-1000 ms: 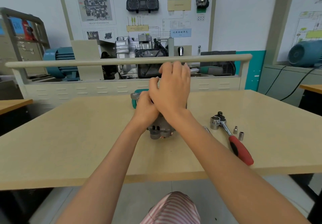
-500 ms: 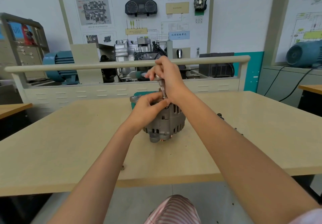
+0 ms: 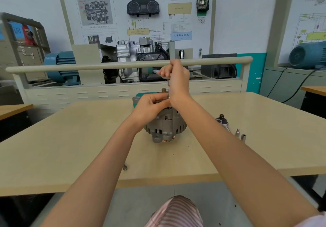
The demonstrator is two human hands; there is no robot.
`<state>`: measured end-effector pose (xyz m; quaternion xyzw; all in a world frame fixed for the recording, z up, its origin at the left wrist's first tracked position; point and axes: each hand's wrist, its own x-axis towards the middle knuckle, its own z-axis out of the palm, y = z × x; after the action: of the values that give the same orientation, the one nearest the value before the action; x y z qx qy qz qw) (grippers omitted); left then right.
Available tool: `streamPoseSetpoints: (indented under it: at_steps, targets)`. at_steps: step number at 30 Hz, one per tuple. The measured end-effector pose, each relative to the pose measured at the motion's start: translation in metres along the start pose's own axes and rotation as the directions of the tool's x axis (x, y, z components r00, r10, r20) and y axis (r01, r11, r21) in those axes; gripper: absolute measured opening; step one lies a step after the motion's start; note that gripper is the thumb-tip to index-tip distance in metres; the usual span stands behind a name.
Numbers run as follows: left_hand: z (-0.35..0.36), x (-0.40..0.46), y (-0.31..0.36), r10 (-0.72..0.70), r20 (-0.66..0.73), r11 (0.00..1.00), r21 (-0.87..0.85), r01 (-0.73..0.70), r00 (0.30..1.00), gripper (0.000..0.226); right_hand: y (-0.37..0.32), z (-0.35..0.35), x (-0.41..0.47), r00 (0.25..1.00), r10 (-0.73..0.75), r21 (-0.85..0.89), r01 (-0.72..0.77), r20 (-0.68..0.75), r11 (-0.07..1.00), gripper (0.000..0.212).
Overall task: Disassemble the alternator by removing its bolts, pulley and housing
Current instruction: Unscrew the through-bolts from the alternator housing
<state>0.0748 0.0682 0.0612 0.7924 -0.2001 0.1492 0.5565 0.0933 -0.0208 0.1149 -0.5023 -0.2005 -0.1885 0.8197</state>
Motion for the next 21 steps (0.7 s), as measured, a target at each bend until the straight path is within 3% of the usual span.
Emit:
streamPoseSetpoints:
  at_steps: [2, 3, 5, 7, 8, 9, 11, 14, 16, 19, 21]
  targets:
    - [-0.001, -0.001, -0.001, 0.005, -0.002, 1.000, 0.008, -0.005, 1.000, 0.023, 0.006, 0.002, -0.008, 0.985, -0.171, -0.308, 0.164, 0.004, 0.937, 0.046]
    - [-0.001, -0.001, -0.003, 0.001, -0.024, 1.000, 0.012, -0.001, 1.000, 0.032, 0.009, 0.003, -0.013, 0.955, -0.294, -0.475, 0.280, 0.048, 0.834, 0.043]
    - [0.000, -0.001, -0.007, -0.016, -0.077, 0.999, 0.028, 0.019, 0.997, 0.038, 0.015, 0.002, -0.019, 0.859, -0.473, -0.778, 0.431, 0.197, 0.457, 0.027]
    - [0.001, -0.001, -0.008, -0.021, -0.106, 0.999, 0.041, 0.025, 0.994, 0.033, 0.018, -0.002, -0.022, 0.836, -0.452, -0.935, 0.354, 0.311, 0.011, 0.022]
    - [0.001, -0.001, -0.008, -0.019, -0.107, 0.999, 0.044, 0.024, 0.994, 0.032, 0.018, -0.004, -0.022, 0.850, -0.423, -0.949, 0.291, 0.316, -0.123, 0.026]
    - [0.002, -0.001, -0.007, -0.021, -0.101, 0.999, 0.041, 0.025, 0.995, 0.031, 0.015, -0.005, -0.022, 0.860, -0.408, -0.951, 0.253, 0.306, -0.180, 0.030]
    - [0.002, -0.001, -0.005, -0.030, -0.078, 0.999, 0.023, 0.032, 0.996, 0.031, 0.009, -0.007, -0.020, 0.870, -0.398, -0.956, 0.250, 0.291, -0.153, 0.034]
    - [0.003, -0.002, -0.001, -0.038, -0.031, 0.999, -0.010, 0.038, 0.999, 0.029, 0.002, -0.010, -0.011, 0.859, -0.402, -0.938, 0.346, 0.317, -0.002, 0.027]
    - [0.001, 0.000, 0.001, -0.057, -0.006, 0.998, -0.004, 0.057, 0.998, 0.030, 0.001, -0.011, -0.008, 0.846, -0.413, -0.903, 0.414, 0.337, 0.113, 0.033]
    - [-0.003, 0.002, 0.006, -0.096, 0.057, 0.995, 0.000, 0.097, 0.994, 0.036, 0.005, -0.007, -0.006, 0.850, -0.425, -0.740, 0.498, 0.312, 0.453, 0.048]
    - [-0.006, 0.003, 0.008, -0.108, 0.108, 0.994, 0.017, 0.107, 0.988, 0.034, 0.005, -0.005, -0.005, 0.902, -0.346, -0.555, 0.431, 0.258, 0.711, 0.050]
